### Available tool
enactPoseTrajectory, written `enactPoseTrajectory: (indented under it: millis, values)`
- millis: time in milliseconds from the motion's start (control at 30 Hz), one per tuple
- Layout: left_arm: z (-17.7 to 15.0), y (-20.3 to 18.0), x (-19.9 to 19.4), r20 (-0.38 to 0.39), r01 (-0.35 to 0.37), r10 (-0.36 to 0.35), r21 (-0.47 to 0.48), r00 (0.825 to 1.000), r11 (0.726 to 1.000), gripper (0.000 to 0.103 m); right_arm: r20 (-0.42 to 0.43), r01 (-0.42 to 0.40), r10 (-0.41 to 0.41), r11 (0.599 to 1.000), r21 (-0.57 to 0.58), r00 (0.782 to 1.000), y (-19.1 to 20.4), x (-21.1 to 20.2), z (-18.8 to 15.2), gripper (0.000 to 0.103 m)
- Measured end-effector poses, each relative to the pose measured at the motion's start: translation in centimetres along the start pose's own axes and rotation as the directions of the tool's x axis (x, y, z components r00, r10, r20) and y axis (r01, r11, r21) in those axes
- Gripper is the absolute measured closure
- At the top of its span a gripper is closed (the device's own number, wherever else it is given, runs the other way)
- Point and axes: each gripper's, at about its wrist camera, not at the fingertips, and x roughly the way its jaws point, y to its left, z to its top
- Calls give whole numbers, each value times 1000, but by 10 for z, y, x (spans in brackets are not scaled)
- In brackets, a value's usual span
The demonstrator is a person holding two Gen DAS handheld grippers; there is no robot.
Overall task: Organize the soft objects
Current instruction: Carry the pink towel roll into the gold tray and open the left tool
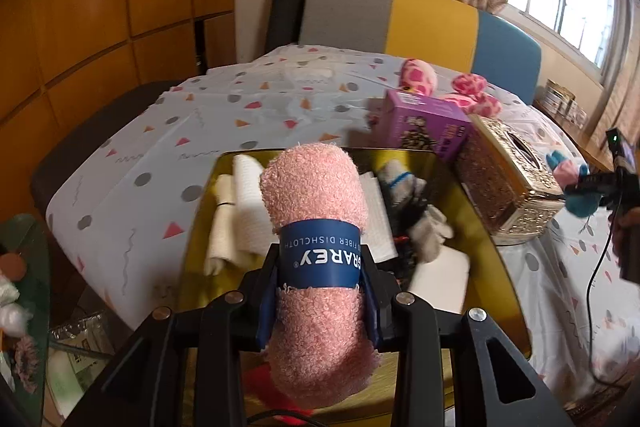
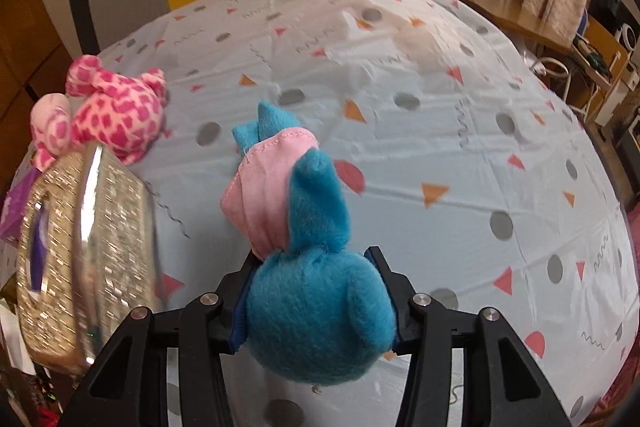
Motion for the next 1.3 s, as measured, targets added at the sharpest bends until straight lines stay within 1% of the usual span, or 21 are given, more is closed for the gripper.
enactPoseTrajectory:
  millis: [100,267,467,533,600,667,767,800,867,1000,1167,1267,1300]
  values:
    - [-3,18,-5,4,-17,17,-22,1000,1000,68,48,-7,8,999,-32,999,21,-15,13,53]
    - [-6,61,-19,13,-82,83,-83,996,993,68,110,-38,48,995,-88,993,56,-37,33,53]
    - [-12,111,-34,11,-160,164,-156,986,975,68,164,-108,137,979,-171,977,106,-63,41,53]
    - [-16,123,-37,5,-173,177,-181,984,968,68,175,-141,178,969,-202,968,125,-72,38,53]
    - [-20,128,-38,0,-164,168,-199,986,966,68,179,-172,216,957,-231,960,139,-80,33,53]
    - [-23,125,-37,-9,-137,138,-206,990,969,67,177,-203,253,944,-259,951,154,-87,26,53]
    - [-24,107,-31,-13,-81,80,-188,997,979,67,166,-242,298,925,-294,940,169,-97,14,53]
    - [-25,100,-28,-16,-51,49,-189,999,981,67,161,-250,309,919,-305,937,173,-100,10,53]
    - [-23,85,-20,-22,-15,11,-182,1000,983,67,147,-274,334,905,-326,931,178,-105,0,53]
    - [-20,55,-5,-36,34,-40,-148,999,988,66,118,-310,373,879,-362,920,188,-114,-20,53]
    - [-16,35,16,-72,56,-67,-143,995,988,65,79,-348,405,856,-383,911,193,-117,-51,53]
    - [-16,31,28,-86,36,-48,-139,995,990,59,58,-367,418,849,-380,907,191,-115,-64,53]
    - [-15,31,32,-91,32,-45,-145,995,989,55,53,-370,420,846,-383,906,191,-115,-70,53]
